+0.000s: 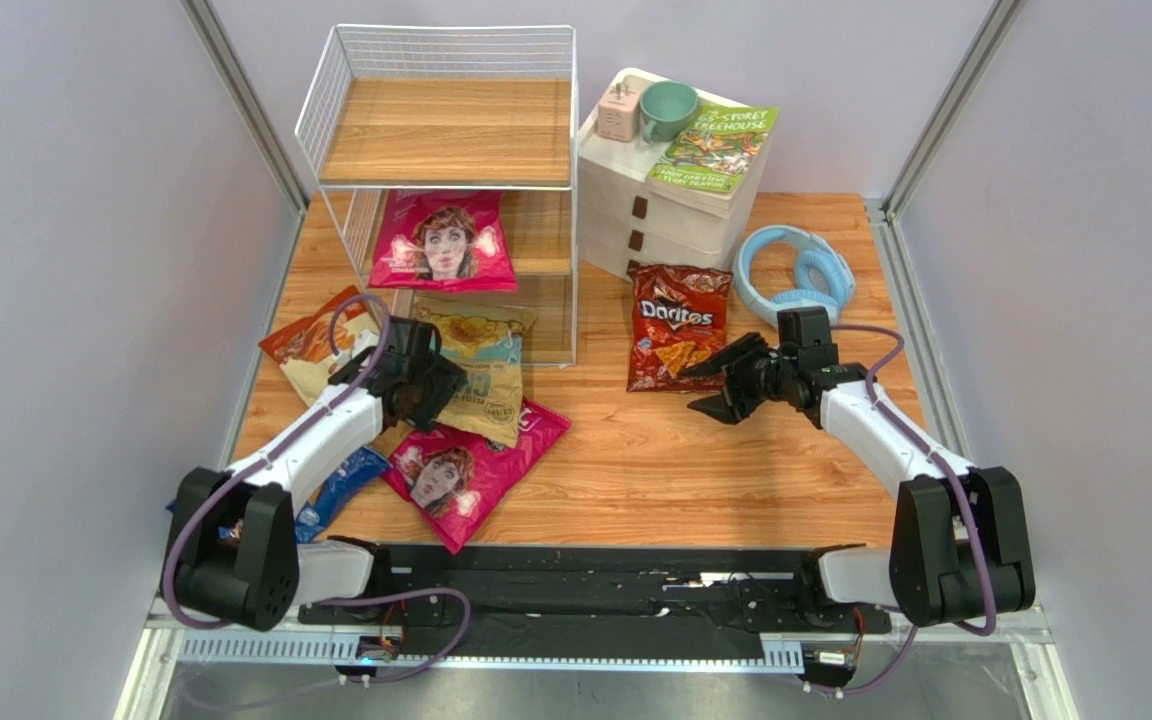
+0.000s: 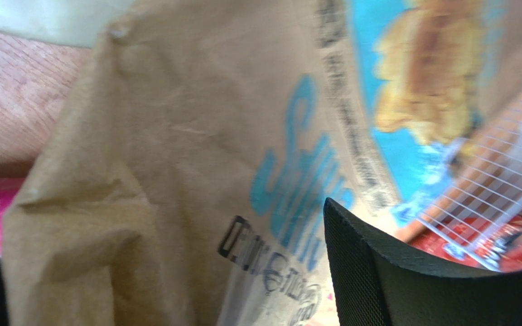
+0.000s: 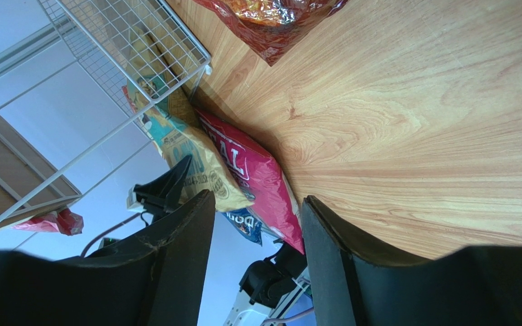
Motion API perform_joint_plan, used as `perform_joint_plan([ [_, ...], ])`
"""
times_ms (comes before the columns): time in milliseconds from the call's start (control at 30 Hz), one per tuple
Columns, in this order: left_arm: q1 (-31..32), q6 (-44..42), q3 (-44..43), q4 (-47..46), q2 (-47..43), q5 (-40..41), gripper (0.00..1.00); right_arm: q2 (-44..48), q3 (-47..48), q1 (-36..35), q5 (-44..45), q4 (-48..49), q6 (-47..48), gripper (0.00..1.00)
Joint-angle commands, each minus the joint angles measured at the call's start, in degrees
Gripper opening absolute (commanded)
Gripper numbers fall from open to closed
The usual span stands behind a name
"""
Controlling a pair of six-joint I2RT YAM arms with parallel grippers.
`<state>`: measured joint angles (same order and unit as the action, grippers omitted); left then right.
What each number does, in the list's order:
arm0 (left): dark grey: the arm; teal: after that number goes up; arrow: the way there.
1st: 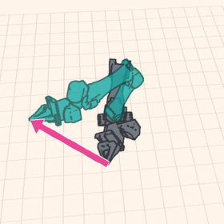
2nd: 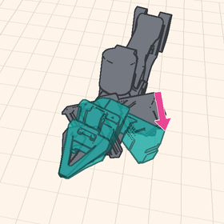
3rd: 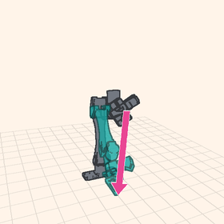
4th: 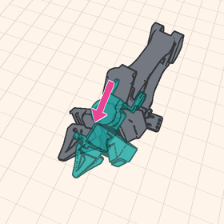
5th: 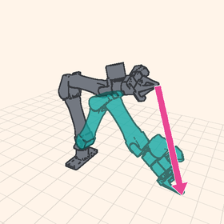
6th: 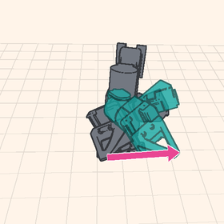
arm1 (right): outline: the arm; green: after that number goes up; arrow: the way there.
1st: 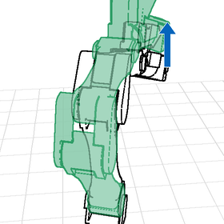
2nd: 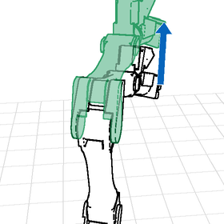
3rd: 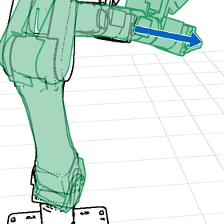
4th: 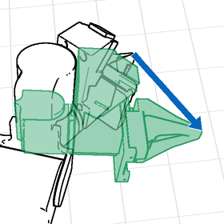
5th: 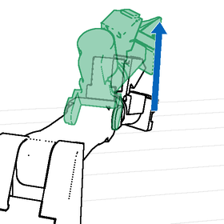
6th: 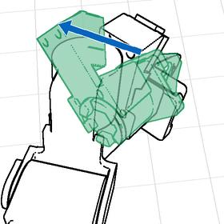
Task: Place and organize the chips bags onto the shelf
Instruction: Place the potato chip on the shelf.
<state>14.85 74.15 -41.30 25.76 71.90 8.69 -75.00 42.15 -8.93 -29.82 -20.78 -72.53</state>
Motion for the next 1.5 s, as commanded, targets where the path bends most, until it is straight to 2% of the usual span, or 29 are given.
perform_joint_plan([
  [0, -0.17, -1.55, -1.58, -3.26, 5.43, -1.22, 0.68, -0.15, 1.62, 0.05, -1.55, -0.31, 1.08, 0.54],
  [67, -0.17, -2.25, -3.16, -5.26, 6.67, -0.87, 0.66, 0.12, 1.62, 0.14, -1.55, -0.49, 1.25, 0.54],
  [167, -0.17, -2.35, -4.31, -8.69, 7.38, -0.34, 0.7, 0.38, 1.53, 0.14, -1.55, -0.93, 1.52, 0.54],
  [300, -0.09, -3.57, -6.69, -5.47, 5.46, -0.34, 0.73, -0.05, 1.71, 0.14, -1.82, -0.93, 1.6, 0.54],
  [333, -0.17, -3.31, -6.6, -3.63, 4.58, -0.77, 0.83, -0.23, 1.79, 0.14, -1.82, -0.85, 1.52, 0.54],
  [367, -0.17, -2.7, -5.38, -3.09, 2.3, -0.78, 0.84, -0.32, 1.88, 0.14, -1.82, -0.67, 1.78, 0.54],
  [467, -0.17, -1.99, -1.87, -2.38, -2.97, -1.92, 0.84, -0.93, 1.71, 0.14, -1.82, -0.06, 1.78, 0.54],
  [667, -0.17, -1.2, 0.07, 4.65, -9.22, -2.97, 0.84, -2.08, 1.27, 0.05, -2.17, 1.0, 1.69, 0.54],
  [867, -0.17, -0.14, 2.71, 2.72, -7.48, -5.17, 0.8, -3.31, 1.53, 0.05, -2.52, 1.96, 1.43, 0.54],
  [967, -0.17, -1.11, 2.71, 0.53, -5.55, -4.47, 0.75, -3.83, 1.79, 0.05, -2.78, 2.05, 1.34, 0.54],
  [1067, -0.17, -1.73, 1.93, 0.08, -4.58, -3.77, 0.65, -4.01, 1.97, 0.14, -2.96, 2.14, 1.43, 0.54],
  [1267, -0.17, 0.02, 2.36, 0.96, -7.64, -4.03, 0.51, -4.89, 2.15, 0.05, -3.05, 2.14, 1.43, 0.54],
  [1333, -0.09, 0.03, 2.36, 1.75, -9.31, -4.91, 0.42, -5.07, 2.15, -0.12, -3.13, 2.4, 1.34, 0.54],
  [1367, -0.09, 0.03, 2.45, 2.1, -9.84, -5.17, 0.32, -5.07, 2.15, -0.21, -3.31, 2.32, 1.34, 0.54],
  [1433, -0.09, 0.55, 2.89, 1.93, -10.55, -5.26, 0.22, -4.98, 1.97, -0.56, -3.14, 2.4, 1.25, 0.54],
  [1467, -0.09, 0.56, 3.24, 1.06, -10.55, -4.74, 0.08, -4.98, 1.71, -0.48, -3.14, 2.49, 1.08, 0.54],
])
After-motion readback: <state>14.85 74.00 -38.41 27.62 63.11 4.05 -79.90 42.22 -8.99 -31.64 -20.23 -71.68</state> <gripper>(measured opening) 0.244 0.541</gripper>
